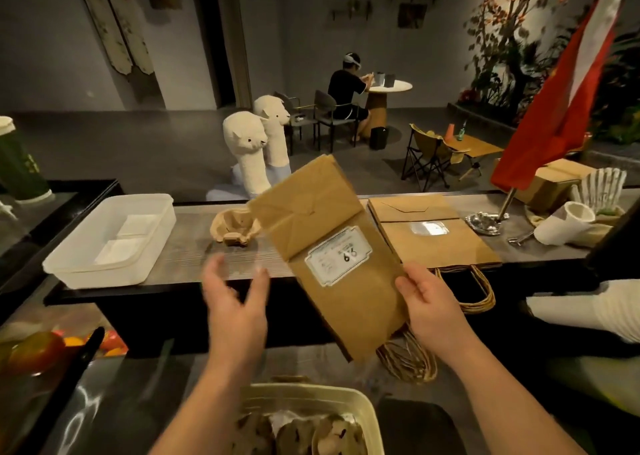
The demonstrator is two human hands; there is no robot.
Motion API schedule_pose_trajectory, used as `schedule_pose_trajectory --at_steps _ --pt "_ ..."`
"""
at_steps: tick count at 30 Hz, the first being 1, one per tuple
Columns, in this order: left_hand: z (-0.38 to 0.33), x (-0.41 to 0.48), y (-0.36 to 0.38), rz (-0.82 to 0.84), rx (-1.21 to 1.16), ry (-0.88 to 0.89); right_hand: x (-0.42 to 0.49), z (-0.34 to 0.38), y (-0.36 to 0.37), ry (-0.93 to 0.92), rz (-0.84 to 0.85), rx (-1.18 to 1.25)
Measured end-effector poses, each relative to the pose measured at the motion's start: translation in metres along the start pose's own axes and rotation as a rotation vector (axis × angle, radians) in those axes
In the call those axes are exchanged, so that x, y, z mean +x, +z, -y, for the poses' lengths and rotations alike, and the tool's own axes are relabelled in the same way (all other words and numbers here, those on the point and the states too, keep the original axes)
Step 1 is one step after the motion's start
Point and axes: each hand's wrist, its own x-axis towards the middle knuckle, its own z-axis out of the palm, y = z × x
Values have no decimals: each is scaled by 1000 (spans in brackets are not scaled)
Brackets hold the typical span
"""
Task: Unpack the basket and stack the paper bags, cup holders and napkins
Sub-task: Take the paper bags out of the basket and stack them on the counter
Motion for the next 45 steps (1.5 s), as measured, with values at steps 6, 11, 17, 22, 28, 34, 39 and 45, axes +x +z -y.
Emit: schedule_pose_trajectory --at_steps 6,11,17,22,28,34,39,45 --pt "22 -28 70 370 -164 -243 27 -5 3 173 -66 209" --pt "-6 17 95 347 172 -30 57 0 1 214 -75 80" --pt "-23 81 116 295 401 -84 114 8 -6 241 2 -264" --pt "-7 115 127 264 390 -190 141 -2 6 310 33 -327" --pt "30 120 127 278 402 -245 136 -25 23 341 133 -469" --pt "36 120 128 161 492 -163 128 -34 25 268 -126 -560" --pt "32 100 119 118 352 -126 121 -32 16 270 -144 -444" --pt "26 75 128 309 37 -340 103 -12 18 536 95 75"
